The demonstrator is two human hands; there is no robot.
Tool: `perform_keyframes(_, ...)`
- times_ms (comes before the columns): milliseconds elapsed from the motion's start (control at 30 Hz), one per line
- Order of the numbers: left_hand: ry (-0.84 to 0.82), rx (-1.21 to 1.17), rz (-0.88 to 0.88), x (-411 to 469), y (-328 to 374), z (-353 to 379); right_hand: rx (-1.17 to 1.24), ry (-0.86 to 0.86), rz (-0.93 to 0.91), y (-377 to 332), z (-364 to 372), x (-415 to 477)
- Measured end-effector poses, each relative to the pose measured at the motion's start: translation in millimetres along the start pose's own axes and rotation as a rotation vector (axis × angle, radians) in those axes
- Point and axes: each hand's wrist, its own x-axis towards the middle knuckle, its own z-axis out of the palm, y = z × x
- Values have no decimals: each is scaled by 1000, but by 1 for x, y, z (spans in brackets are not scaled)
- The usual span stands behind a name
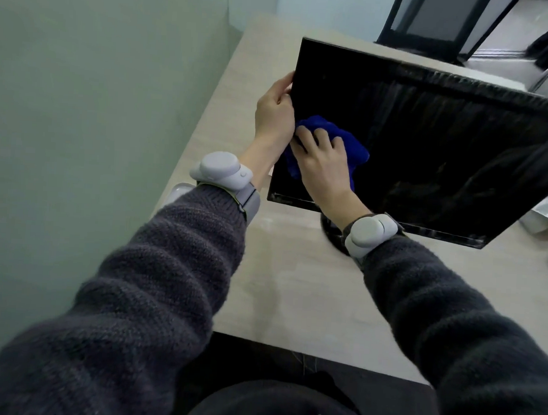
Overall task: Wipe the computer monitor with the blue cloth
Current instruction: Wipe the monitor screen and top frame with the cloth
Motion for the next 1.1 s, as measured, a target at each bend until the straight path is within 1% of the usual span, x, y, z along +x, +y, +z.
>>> perform_keyframes(67,-8,9,-18,-2,-7,-2,-1,-1,-2,2,-2,-1)
perform_keyframes(167,-5,23,-41,-8,-21,-4,-34,83,8,12,-7,9)
perform_keyframes(267,-5,24,-64,-12,-32,-7,-22,187,121,24,-15,29)
perform_keyframes(333,-14,26,-74,-14,-34,-8,-32,198,147,27,-16,38)
perform_keyframes(433,-10,8,-59,-15,-33,-11,-14,173,87,15,-10,31)
perform_keyframes(500,-29,-8,-60,-17,-33,-14,26,106,45,1,-3,12)
perform_keyframes(600,-52,10,-59,-17,-34,-18,97,4,35,-17,10,-14)
perform_keyframes(733,-66,62,-86,-21,-42,-22,126,-120,24,-35,22,-35)
perform_keyframes(833,-85,59,-120,-32,-59,-28,122,-227,-19,-44,24,-50)
perform_keyframes(900,-86,74,-140,-36,-69,-29,100,-328,-40,-51,24,-60)
perform_keyframes(1000,-83,127,-162,-37,-78,-32,217,-506,10,-63,28,-72)
perform_keyframes(1100,-97,178,-172,-38,-86,-39,274,-548,37,-67,29,-72)
